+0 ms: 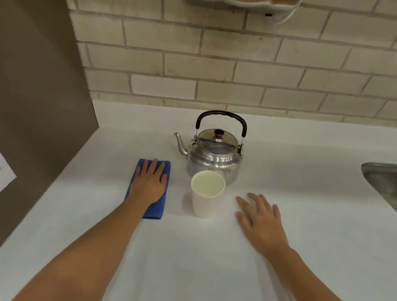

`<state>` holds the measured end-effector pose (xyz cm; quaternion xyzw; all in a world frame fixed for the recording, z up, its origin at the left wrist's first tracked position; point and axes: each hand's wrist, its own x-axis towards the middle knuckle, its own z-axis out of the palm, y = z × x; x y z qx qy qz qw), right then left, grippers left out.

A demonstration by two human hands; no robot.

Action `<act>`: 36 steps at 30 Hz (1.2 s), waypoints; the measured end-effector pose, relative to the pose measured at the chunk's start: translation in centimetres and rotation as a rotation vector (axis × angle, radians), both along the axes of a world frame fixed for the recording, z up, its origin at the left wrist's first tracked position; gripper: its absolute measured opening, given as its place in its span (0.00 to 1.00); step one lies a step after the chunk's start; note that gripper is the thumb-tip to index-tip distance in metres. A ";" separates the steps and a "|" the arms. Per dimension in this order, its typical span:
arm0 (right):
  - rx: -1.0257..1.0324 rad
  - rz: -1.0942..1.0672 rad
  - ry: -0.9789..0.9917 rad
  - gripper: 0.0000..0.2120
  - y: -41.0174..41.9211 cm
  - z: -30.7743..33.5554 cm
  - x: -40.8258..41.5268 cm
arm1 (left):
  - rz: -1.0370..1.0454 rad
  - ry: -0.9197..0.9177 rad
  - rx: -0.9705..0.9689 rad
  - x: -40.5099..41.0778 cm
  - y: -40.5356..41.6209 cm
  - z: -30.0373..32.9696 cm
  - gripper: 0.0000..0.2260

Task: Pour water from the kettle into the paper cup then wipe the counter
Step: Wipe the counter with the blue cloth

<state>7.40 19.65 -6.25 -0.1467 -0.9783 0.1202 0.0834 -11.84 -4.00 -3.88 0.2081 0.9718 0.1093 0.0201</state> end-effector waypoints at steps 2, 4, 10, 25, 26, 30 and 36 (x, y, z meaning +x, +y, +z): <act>0.008 -0.003 0.013 0.20 0.0 -0.1 -0.1 | -0.003 0.077 -0.042 0.7 -0.3 -0.8 0.22; 0.005 -0.007 0.023 0.20 0.0 0.0 -0.1 | -0.037 0.117 -0.031 2.5 -1.5 -1.2 0.22; -0.022 -0.011 -0.006 0.19 -0.5 0.7 0.2 | -0.078 0.031 0.050 9.0 -10.3 -2.0 0.23; -0.094 -0.030 -0.041 0.21 0.7 1.5 6.6 | 0.048 0.039 0.090 24.8 2.1 -2.3 0.24; -0.090 -0.031 -0.048 0.21 1.3 1.7 6.9 | 0.101 0.053 0.097 24.1 0.9 -2.1 0.24; -0.094 -0.054 -0.061 0.22 3.8 2.2 8.1 | 0.342 0.051 0.088 22.2 -1.5 -1.6 0.23; -0.138 0.013 -0.071 0.22 5.9 2.2 9.2 | 0.299 0.044 0.089 28.5 11.0 -1.4 0.25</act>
